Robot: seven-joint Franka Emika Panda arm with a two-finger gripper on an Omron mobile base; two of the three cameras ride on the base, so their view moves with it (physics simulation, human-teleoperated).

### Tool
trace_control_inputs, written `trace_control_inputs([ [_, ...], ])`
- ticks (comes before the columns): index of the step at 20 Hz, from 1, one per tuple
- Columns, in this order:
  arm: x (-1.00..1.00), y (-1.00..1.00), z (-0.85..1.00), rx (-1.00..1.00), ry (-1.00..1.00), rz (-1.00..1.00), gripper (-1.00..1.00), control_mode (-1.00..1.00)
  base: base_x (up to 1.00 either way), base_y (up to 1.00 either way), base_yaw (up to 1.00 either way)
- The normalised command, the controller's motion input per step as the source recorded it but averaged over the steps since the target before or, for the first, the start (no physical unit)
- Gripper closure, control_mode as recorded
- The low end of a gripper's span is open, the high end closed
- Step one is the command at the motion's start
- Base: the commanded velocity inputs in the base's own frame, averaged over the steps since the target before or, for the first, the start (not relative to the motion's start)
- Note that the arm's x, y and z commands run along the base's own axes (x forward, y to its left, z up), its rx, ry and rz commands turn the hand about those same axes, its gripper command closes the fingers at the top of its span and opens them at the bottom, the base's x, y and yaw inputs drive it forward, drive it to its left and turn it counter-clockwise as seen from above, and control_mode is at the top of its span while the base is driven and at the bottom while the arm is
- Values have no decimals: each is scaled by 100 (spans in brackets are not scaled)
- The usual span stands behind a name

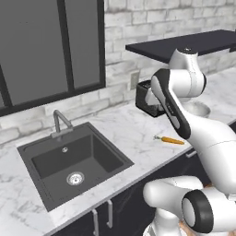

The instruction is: Place the two vegetables and bowl onto the tray for setting up a vegetable dip station.

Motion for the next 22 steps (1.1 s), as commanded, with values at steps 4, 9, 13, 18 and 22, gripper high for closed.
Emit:
trace_control_inputs([
  [4,0,0,0,0,0,0,-100,100,19,-52,0],
  [9,0,0,0,0,0,0,-100,100,17,-53,0],
  [13,0,0,0,0,0,0,-100,100,17,-52,3],
  [18,0,0,0,0,0,0,-100,100,16,-51,8],
  [22,0,0,0,0,0,0,-100,100,16,-52,7],
])
